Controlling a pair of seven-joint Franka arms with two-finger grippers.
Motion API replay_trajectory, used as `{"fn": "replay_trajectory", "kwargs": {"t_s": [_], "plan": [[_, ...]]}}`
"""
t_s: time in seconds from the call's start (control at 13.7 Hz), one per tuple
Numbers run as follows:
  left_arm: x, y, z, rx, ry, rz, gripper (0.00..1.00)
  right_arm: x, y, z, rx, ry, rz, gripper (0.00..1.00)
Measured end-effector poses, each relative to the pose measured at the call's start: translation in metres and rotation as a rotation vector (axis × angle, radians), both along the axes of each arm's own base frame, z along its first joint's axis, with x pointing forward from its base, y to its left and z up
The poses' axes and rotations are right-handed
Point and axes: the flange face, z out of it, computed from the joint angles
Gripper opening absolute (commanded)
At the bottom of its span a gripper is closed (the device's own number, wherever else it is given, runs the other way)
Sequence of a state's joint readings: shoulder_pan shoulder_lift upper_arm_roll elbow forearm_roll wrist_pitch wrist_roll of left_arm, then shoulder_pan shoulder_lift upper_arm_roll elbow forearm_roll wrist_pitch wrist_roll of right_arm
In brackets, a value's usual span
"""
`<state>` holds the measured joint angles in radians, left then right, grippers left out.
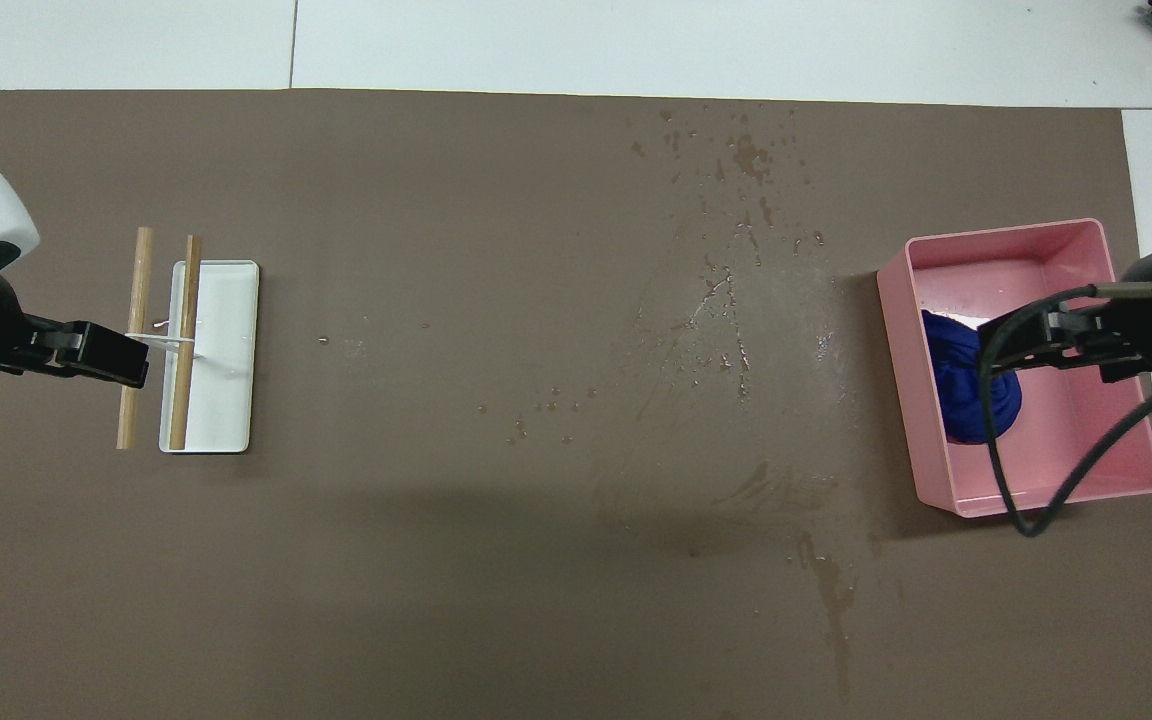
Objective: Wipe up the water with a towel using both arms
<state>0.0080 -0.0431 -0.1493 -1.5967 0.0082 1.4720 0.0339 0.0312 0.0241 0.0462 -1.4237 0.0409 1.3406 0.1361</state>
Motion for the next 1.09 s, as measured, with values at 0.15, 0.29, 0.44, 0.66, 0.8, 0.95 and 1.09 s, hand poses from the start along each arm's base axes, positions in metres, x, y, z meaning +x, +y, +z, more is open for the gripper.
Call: {"fn": "replay_trajectory", "kwargs": {"t_s": [0.15,0.29,0.44,0.66,0.8,0.95,1.09], "plan": [[0.0,0.0,0.0,0.0,0.0,0.0,1.0,0.001,-0.011,0.0,0.01,0.0,-0.005,1.0],[0.0,0.0,0.0,0.0,0.0,0.0,1.0,0.001,-0.008,0.0,0.012,-0.002,0.0,1.0],[0.0,0.0,0.0,0.0,0.0,0.0,1.0,0.003,-0.006,0.002,0.013,-0.02,0.002,1.0],[0.0,0.0,0.0,0.0,0.0,0.0,1.0,0.005,-0.008,0.003,0.002,-0.035,0.0,1.0],[0.0,0.0,0.0,0.0,0.0,0.0,1.0,0.005,-0.01,0.002,-0.008,-0.034,-0.004,1.0],[0.0,0.0,0.0,0.0,0.0,0.0,1.0,0.005,-0.021,0.001,-0.012,-0.033,-0.007,1.0],[0.0,0.0,0.0,0.0,0.0,0.0,1.0,0.006,-0.032,0.0,-0.011,-0.032,-0.005,1.0]]}}
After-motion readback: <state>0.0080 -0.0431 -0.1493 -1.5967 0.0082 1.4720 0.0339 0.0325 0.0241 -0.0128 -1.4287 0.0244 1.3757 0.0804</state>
